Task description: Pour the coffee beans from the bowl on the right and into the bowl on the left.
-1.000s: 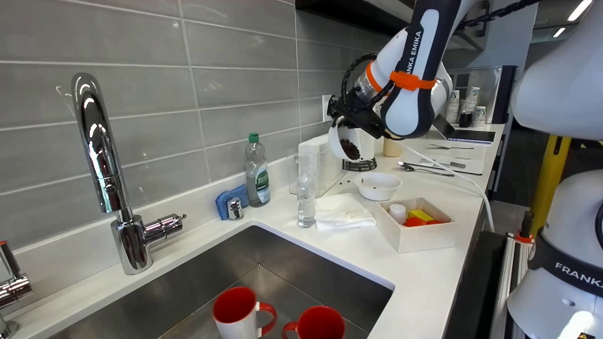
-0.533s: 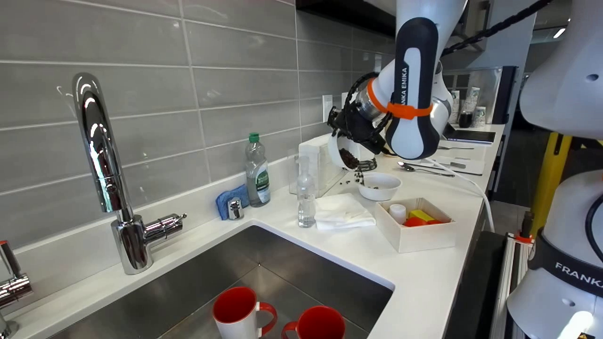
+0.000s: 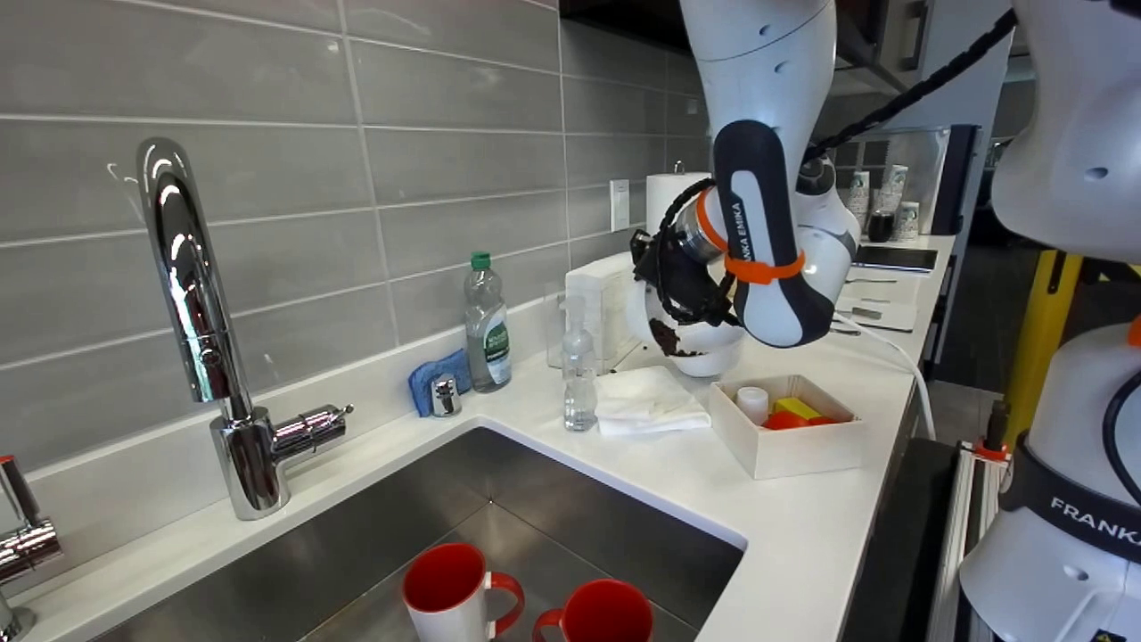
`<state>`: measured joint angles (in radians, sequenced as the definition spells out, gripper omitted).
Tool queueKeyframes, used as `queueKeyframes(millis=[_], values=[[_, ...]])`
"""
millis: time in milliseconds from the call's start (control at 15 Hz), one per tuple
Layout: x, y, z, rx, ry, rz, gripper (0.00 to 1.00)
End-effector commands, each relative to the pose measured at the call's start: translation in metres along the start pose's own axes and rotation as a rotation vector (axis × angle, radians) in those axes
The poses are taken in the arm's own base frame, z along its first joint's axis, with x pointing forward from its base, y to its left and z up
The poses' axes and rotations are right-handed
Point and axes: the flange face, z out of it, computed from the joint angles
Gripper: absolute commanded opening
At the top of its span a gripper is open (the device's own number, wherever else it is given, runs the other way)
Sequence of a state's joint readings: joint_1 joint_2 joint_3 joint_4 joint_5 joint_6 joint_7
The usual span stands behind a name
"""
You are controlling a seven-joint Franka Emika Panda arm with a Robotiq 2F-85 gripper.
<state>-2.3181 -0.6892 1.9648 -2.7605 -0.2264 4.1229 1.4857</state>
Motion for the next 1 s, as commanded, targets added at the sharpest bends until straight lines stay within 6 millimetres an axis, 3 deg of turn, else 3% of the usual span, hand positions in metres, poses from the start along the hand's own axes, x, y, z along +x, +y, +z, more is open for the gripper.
queueKeyframes(millis=[0,933], values=[[-0.007,0.006,0.001,0.020,0.043,0.025,0.01],[0.015,-0.022,0.002,-0.072,0.114,0.093,0.01]])
